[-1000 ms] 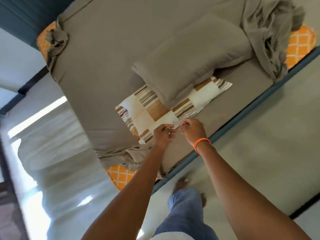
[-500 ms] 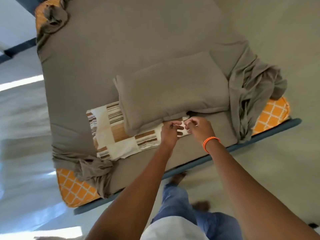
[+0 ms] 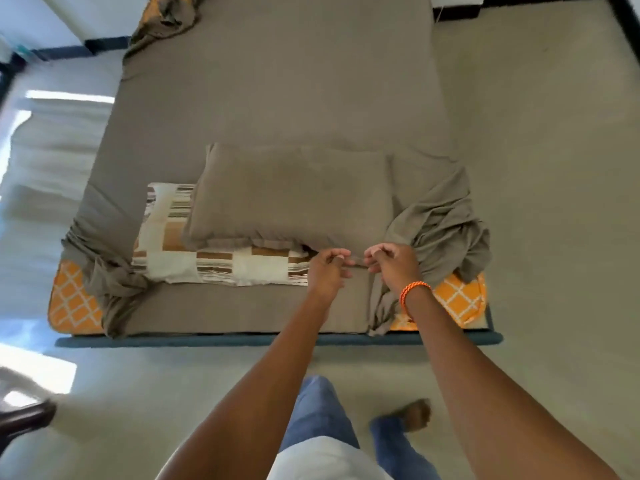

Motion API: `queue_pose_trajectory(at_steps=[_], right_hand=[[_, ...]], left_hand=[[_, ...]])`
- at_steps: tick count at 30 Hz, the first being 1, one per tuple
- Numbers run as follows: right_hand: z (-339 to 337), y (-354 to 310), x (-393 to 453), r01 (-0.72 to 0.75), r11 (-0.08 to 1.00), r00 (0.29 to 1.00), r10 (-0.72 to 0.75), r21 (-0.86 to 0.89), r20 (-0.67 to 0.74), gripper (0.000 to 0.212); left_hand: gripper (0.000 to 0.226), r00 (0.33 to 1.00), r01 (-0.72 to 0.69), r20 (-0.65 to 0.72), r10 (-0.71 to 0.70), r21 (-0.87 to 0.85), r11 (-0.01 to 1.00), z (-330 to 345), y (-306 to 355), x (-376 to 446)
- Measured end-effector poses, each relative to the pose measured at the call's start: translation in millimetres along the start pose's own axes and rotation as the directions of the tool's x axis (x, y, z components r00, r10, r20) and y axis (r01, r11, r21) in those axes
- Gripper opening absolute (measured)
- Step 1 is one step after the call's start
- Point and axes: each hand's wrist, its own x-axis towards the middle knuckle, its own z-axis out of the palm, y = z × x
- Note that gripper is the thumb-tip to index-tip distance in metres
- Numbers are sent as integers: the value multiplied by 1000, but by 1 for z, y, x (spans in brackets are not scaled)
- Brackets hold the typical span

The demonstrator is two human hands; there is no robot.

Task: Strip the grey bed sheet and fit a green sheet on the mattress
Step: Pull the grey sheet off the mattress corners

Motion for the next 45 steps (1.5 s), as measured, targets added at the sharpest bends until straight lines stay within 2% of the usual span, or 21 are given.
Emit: queue_pose_trajectory(at_steps=[6, 11, 16, 19, 27, 31, 36, 40, 45], right_hand=[[-58, -8, 6, 5, 1000, 996, -4, -10, 87, 24], [-91, -6, 25, 67, 997, 987, -61, -32, 146, 24], [-134, -6, 50, 3, 1000, 993, -5, 11, 116, 25], [-159, -2, 76, 8, 1000, 988, -9, 8, 152, 24], [-256, 13, 160, 53, 999, 955, -49, -9, 293, 22], [-329, 16, 195, 3, 999, 937, -16, 36, 348, 22], [-405, -14, 232, -6, 994, 920, -37, 109, 390, 21], [-444, -35, 260, 6, 995, 918, -47, 104, 395, 20], [-475, -53, 298, 41, 997, 899, -63, 62, 433, 20]], left_hand=[[23, 994, -15, -108, 0, -137, 990, 54, 0, -21], [24, 985, -35, -173, 11, -138, 990, 95, 8, -17], [26, 986, 2, -164, -21, -119, 993, 142, 23, -6], [26, 978, -15, -209, -16, -143, 990, 173, 39, 6], [28, 936, 37, -333, -110, -218, 975, 304, 64, 36], [30, 931, 84, -322, -171, -268, 960, 391, 90, 44], [32, 929, -16, -354, -110, -334, 943, 477, 138, 56], [30, 919, -35, -376, -118, -377, 925, 513, 173, 67], [29, 905, -45, -409, -112, -354, 934, 535, 202, 96]])
